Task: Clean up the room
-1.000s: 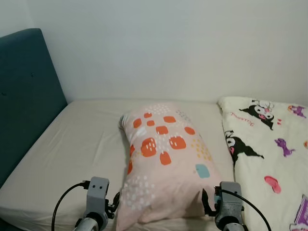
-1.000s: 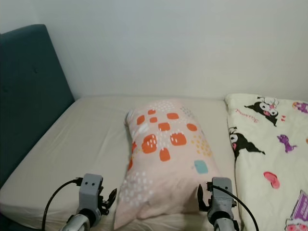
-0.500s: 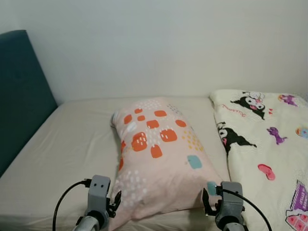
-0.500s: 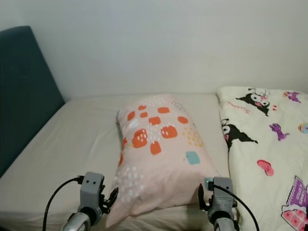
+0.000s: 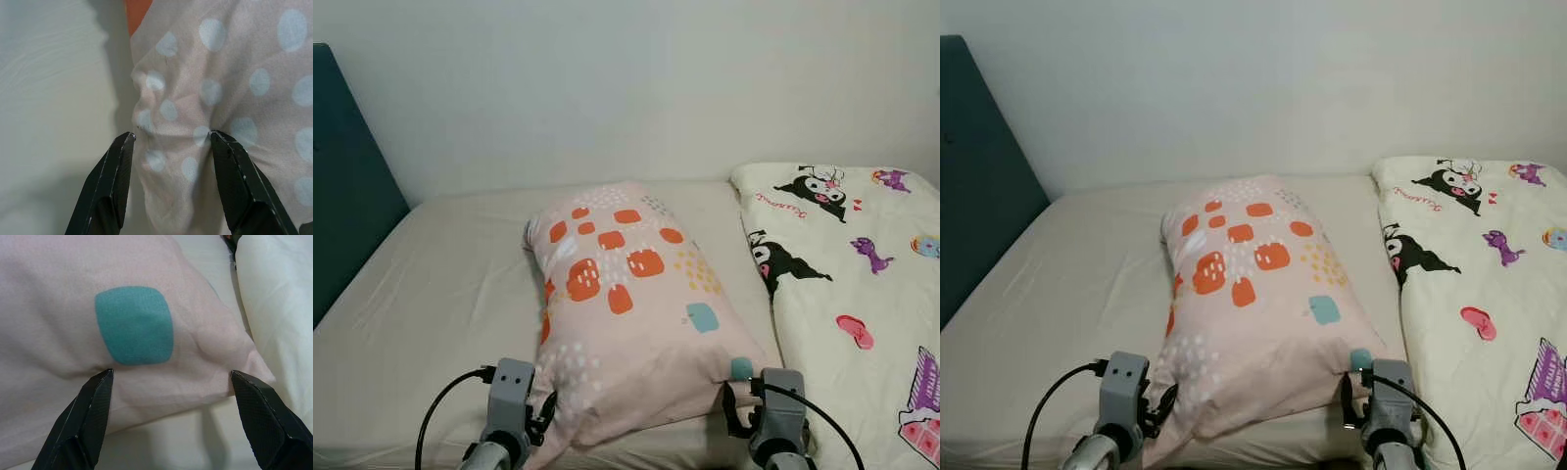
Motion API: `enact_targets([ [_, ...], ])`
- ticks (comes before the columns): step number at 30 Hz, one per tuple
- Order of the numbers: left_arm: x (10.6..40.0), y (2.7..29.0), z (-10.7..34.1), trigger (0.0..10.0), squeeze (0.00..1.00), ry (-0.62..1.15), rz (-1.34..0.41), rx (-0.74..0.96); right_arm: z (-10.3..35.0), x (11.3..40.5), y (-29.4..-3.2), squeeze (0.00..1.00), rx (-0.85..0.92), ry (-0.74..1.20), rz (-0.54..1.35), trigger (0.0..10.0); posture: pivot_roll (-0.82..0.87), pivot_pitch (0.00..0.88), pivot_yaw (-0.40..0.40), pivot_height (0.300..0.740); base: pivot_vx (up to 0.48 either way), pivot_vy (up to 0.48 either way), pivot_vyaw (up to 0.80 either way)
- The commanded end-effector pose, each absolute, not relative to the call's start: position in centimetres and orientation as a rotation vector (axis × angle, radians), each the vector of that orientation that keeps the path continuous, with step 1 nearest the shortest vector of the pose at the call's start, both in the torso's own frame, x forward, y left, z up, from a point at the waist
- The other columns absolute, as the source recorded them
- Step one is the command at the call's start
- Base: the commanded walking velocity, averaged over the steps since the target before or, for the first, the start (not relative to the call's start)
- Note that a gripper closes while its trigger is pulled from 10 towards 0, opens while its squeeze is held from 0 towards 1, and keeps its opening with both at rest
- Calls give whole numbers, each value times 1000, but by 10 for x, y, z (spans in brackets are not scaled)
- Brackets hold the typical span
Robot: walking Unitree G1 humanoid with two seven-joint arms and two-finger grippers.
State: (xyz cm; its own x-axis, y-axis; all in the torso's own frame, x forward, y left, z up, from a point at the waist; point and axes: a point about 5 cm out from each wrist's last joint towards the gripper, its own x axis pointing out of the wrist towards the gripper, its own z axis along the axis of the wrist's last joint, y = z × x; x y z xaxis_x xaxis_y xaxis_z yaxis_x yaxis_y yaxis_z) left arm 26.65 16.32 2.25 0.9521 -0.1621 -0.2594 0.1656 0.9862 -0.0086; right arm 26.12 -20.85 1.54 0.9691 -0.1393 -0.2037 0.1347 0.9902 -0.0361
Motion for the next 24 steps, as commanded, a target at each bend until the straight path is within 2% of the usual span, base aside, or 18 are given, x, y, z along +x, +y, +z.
enact_targets([
  [1, 263, 168, 20, 10000, 0, 282, -160, 29, 17, 262, -209, 0, -3, 202, -146, 10000, 47, 123, 22, 599, 0, 0, 0],
  [11, 265, 182, 31, 10000, 0, 226, -147, -8, 35, 271, -211, 0, 25, 120, -129, 10000, 42, 132, 21, 599, 0, 0, 0],
  [12, 270, 194, 45, 10000, 82, 171, -149, -63, 48, 278, -210, 949, 33, 66, -101, 10000, 35, 138, 23, 599, 0, 0, 0],
  [13, 276, 210, 68, 10000, 635, 87, -166, -145, 69, 289, -210, 1000, 38, -3, -56, 10000, 37, 141, 20, 599, 0, 0, 0],
  [14, 276, 210, 68, 10000, 635, 87, -166, -145, 69, 289, -210, 1000, 38, -3, -56, 10000, 37, 141, 20, 599, 0, 0, 0],
  [15, 278, 215, 76, 10000, 875, 60, -176, -172, 76, 292, -209, 1000, 39, -22, -40, 10000, 38, 141, 19, 599, 0, 0, 0],
  [16, 281, 221, 84, 10000, 1000, 42, -179, -205, 83, 297, -210, 1000, 49, -42, -25, 10000, 41, 144, 15, 599, 0, 0, 0],
  [24, 295, 250, 106, 10000, 1000, 5, -110, -396, 111, 324, -219, 1000, 55, -35, 53, 10000, 43, 165, 0, 599, 0, 0, 0],
])
